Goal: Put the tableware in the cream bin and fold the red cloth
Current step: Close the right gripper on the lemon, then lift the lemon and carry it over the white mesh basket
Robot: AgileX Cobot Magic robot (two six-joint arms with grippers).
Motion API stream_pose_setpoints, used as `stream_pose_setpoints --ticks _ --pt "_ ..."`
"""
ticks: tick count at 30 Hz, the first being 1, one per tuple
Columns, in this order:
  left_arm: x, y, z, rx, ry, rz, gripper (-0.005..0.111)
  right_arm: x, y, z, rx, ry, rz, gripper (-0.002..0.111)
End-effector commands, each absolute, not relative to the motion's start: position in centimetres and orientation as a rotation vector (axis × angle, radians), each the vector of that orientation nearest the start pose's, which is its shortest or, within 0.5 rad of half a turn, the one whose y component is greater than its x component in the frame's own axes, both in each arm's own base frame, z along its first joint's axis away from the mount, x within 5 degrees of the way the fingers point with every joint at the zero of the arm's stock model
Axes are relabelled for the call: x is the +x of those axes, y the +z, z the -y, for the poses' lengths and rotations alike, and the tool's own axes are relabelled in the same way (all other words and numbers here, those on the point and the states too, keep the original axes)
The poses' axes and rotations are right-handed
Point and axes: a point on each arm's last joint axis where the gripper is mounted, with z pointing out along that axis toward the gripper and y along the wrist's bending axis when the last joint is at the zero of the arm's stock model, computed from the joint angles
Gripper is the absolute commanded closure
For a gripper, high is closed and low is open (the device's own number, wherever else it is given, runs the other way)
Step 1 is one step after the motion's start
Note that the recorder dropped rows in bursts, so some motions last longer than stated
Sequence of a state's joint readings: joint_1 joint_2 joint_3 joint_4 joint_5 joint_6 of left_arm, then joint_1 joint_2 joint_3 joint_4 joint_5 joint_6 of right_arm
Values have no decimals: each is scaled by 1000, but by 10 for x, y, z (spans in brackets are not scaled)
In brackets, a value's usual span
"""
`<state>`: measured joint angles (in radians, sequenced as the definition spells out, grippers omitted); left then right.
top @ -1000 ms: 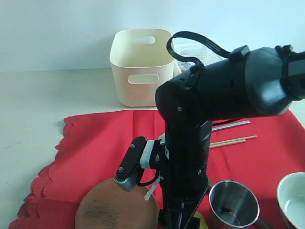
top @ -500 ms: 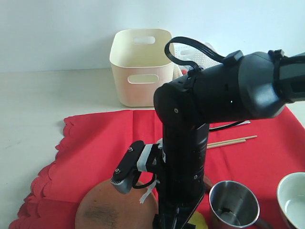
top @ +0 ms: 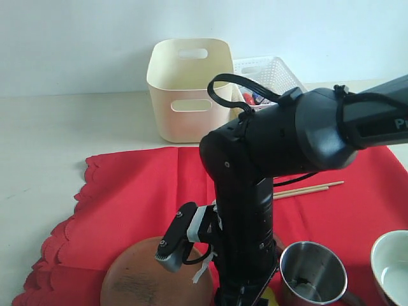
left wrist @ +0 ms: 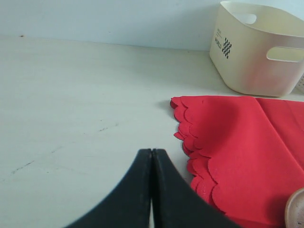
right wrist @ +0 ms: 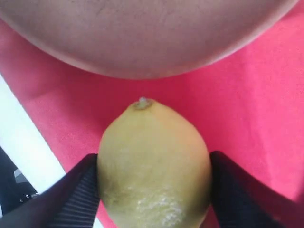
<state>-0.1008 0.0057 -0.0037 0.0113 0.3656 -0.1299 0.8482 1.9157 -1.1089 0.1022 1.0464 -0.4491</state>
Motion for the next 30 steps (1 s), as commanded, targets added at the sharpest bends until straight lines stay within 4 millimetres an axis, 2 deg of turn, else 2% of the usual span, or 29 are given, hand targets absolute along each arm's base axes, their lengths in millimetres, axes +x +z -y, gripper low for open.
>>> stream_pose_setpoints --ticks 1,11,20,30 --pt "53 181 5 -23 -148 -1844 107 204 138 -242 -1944 46 -2726 75" --pt "53 181 5 -23 -148 -1844 107 203 152 -241 -1920 65 -2692 108" --pt "53 181 5 -23 -148 -1844 107 203 177 -236 -1904 41 -2600 108" --pt "53 181 5 -23 -148 -1844 107 198 223 -227 -1827 55 -2460 108"
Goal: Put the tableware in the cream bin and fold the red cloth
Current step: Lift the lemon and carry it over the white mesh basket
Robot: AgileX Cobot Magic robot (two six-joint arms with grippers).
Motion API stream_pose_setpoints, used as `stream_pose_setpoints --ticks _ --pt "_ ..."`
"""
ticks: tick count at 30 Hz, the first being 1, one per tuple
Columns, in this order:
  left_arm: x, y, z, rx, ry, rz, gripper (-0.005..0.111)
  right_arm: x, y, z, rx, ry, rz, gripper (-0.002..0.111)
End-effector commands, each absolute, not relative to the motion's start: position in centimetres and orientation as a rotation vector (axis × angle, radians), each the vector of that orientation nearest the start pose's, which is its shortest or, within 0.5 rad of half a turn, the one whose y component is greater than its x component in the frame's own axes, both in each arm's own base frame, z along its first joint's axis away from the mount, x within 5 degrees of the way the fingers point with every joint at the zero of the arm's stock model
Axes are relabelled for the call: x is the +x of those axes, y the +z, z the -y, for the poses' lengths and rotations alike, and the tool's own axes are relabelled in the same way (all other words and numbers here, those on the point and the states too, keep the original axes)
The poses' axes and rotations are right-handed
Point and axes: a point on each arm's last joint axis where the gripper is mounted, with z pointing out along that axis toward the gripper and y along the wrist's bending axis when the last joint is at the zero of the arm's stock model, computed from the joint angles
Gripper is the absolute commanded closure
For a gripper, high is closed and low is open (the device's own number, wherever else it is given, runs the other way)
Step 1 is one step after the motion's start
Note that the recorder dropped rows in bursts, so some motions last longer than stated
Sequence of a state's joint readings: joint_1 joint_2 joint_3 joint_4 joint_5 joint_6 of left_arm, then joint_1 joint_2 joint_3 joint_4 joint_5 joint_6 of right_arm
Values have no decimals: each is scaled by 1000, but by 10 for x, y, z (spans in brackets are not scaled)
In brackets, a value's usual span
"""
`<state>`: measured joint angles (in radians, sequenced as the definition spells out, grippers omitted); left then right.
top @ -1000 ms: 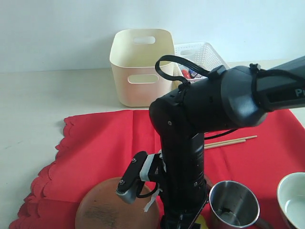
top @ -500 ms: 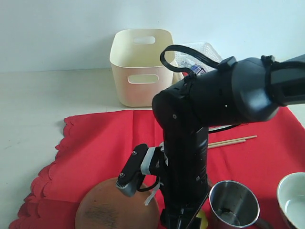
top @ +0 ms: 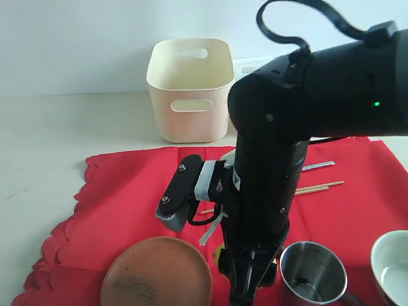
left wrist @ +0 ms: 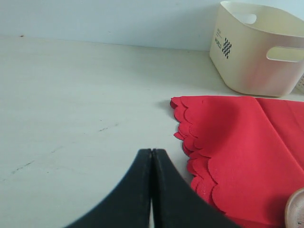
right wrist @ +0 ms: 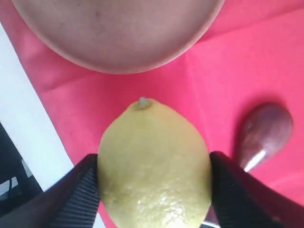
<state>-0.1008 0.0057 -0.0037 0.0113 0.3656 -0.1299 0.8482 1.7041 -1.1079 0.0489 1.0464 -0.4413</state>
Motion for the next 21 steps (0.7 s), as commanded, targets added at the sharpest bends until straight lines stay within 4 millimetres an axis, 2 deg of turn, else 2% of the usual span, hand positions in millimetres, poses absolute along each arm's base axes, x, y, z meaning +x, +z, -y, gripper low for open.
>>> stream_pose_setpoints --ticks 1,13,21 --pt "53 181 5 -23 -148 -1844 107 197 227 -225 -1824 44 -2441 108" --pt "53 181 5 -21 -147 -1844 107 199 290 -198 -1481 -136 -2259 108" --pt "53 181 5 -23 -148 -1844 107 202 321 -173 -1274 -147 -2206 108"
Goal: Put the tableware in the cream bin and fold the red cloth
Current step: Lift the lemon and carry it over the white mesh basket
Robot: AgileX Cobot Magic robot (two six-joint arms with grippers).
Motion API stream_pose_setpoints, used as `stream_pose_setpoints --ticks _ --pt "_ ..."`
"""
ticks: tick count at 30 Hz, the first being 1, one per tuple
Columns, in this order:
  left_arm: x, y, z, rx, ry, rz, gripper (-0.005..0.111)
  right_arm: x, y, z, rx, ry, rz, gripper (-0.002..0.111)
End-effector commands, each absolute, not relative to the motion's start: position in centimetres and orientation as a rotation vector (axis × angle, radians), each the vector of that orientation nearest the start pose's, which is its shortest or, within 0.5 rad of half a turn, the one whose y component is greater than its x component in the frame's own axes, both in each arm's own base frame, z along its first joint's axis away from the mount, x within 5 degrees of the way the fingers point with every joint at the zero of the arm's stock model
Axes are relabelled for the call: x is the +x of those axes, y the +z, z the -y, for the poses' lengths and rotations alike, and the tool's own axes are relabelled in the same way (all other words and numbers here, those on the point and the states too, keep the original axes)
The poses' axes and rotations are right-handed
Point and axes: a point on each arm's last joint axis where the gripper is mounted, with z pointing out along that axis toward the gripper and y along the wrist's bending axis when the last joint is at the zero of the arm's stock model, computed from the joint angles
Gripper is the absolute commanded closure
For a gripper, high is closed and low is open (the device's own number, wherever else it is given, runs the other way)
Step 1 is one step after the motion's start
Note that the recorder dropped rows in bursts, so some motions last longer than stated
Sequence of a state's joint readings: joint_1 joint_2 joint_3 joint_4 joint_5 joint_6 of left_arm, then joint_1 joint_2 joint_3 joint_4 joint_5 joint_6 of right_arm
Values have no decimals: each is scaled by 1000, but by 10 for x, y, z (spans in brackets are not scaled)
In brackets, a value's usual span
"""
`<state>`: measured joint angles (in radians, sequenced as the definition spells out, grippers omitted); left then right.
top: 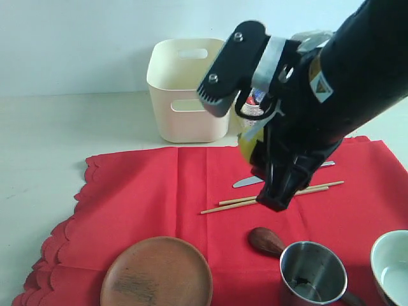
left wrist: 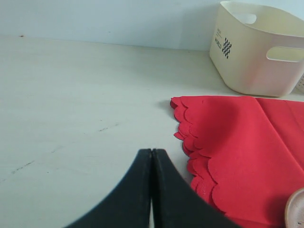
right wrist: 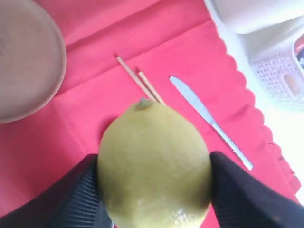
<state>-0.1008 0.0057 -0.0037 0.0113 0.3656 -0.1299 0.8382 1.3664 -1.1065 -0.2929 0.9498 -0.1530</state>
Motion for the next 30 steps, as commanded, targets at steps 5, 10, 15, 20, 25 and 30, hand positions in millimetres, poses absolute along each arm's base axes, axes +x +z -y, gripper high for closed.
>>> stream_pose_setpoints --ticks 5,10,15,20,25,30 --pt "53 181 5 -23 -148 -1844 107 211 332 -152 -1120 -137 -2226 108" --pt "53 181 5 -21 -146 -1844 107 227 337 -131 -962 -144 -2239 108" --pt "53 181 5 -23 -148 -1844 107 243 340 -112 -781 -74 -2244 108" --pt "53 181 5 -23 -148 -1844 107 267 337 -92 -528 58 -2253 108" --pt "53 181 5 -23 -148 -1844 107 289 322 -81 -424 96 -2299 108" --pt "53 181 5 -23 -148 -1844 107 311 314 -84 -408 121 -2340 108"
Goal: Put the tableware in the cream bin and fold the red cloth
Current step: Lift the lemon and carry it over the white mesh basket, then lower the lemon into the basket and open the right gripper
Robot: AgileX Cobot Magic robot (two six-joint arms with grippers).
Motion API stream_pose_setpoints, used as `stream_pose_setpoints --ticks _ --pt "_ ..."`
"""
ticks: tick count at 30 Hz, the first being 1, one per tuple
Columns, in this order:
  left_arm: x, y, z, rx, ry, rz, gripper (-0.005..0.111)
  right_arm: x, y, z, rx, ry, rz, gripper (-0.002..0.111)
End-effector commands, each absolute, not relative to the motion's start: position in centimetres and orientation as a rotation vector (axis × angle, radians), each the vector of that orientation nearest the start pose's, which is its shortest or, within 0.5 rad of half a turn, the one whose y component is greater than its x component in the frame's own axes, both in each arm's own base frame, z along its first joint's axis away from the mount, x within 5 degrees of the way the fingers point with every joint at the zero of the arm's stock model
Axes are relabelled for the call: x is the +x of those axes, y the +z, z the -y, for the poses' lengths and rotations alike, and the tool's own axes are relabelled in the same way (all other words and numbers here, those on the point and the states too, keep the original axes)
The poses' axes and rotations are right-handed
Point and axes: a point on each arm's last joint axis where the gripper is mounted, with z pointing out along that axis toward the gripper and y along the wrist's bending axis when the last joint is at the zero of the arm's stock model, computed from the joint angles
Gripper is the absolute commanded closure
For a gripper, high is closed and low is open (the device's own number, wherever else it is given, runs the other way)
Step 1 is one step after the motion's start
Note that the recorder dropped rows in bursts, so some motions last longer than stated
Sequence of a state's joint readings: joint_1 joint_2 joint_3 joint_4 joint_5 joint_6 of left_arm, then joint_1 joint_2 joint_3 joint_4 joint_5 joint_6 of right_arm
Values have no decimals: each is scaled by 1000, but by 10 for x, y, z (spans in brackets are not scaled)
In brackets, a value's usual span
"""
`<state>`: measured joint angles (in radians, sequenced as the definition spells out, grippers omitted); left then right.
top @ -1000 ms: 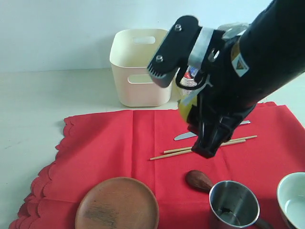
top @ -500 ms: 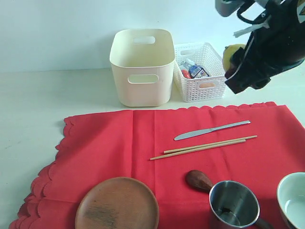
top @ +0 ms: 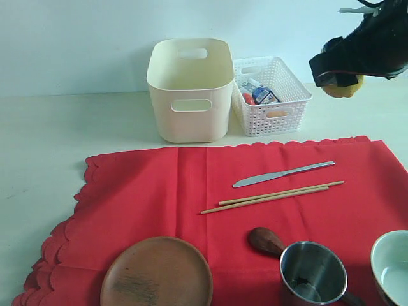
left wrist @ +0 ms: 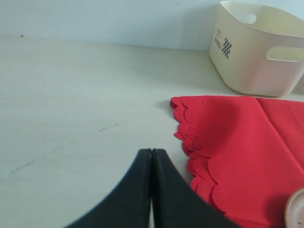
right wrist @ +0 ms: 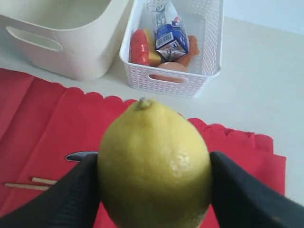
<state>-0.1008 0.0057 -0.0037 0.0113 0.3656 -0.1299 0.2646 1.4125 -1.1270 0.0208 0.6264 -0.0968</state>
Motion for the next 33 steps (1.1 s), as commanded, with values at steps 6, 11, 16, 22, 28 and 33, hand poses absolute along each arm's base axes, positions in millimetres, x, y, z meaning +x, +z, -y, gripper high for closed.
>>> stream_pose_setpoints --ticks 6,11,16,22,28,33 --pt "53 181 5 -23 -148 -1844 107 347 302 -102 -446 238 -2352 108" --pt "53 181 5 -23 -148 -1844 107 380 288 -111 -452 241 -2366 108" --pt "53 181 5 -23 -148 -1844 107 423 265 -120 -453 231 -2378 108" --pt "53 181 5 -23 -148 -1844 107 473 241 -102 -377 210 -2386 108" --pt "53 181 5 -23 -148 -1844 107 506 215 -88 -362 179 -2386 108" --pt "53 181 5 -23 -148 -1844 107 522 194 -91 -423 156 -2382 108"
